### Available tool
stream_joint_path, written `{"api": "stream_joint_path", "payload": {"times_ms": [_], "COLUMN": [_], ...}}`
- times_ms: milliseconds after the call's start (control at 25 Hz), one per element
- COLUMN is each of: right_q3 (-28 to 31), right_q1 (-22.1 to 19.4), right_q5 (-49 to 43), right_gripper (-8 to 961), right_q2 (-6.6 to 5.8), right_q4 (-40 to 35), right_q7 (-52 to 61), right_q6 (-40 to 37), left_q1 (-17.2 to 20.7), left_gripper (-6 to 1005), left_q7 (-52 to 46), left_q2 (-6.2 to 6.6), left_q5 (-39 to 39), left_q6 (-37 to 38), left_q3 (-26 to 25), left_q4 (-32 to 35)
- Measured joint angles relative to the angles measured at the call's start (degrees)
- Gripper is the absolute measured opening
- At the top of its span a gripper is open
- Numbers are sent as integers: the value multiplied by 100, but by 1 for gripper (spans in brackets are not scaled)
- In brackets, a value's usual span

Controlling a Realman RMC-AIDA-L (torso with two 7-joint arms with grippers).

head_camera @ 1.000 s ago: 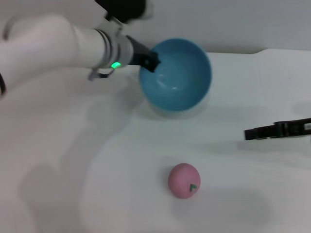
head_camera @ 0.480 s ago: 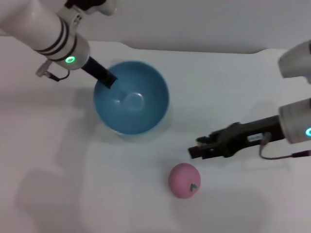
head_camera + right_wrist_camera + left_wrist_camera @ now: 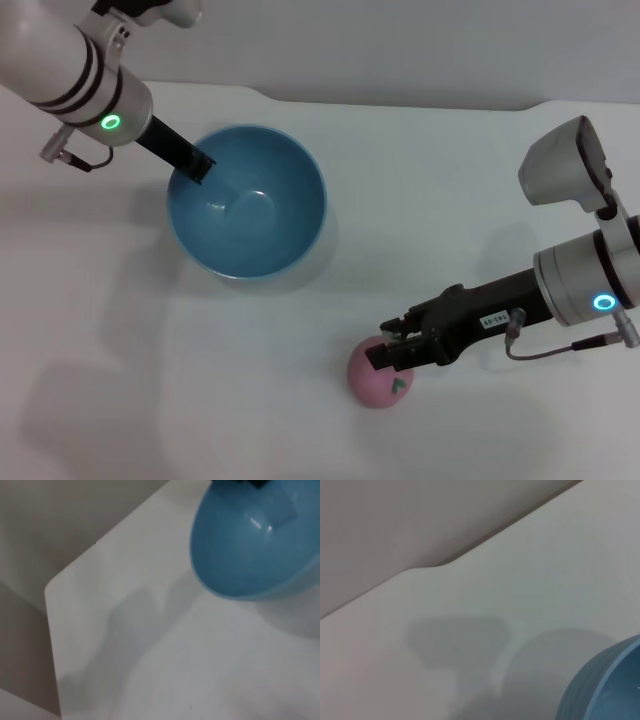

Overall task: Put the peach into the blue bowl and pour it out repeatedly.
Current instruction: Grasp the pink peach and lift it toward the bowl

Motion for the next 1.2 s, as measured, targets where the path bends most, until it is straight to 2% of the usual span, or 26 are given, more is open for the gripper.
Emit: {"api": "stream_joint_path", "payload": {"times_ms": [280, 560, 960, 1200], "right_q3": [-190, -877, -1300, -1331], "right_q1": [1, 82, 124, 110], "right_q5": [-29, -30, 25, 32], "right_gripper": [500, 494, 486, 481], "right_q2": [-6, 1, 18, 27], "right_q4": [99, 222, 296, 305], "right_q7": [45, 388, 785, 800], "right_q6": [314, 875, 1097, 1247], "left_q1": [26, 18, -3, -26], "left_gripper": [-2, -1, -2, -1], "left_q7": [0, 1, 4, 2], "left_q2": [-16, -22, -36, -38], "left_q5": [4, 4, 3, 4], "left_q6": [6, -19, -36, -36], "left_q3": [44, 54, 71, 71], "left_q4": [46, 21, 11, 11]}}
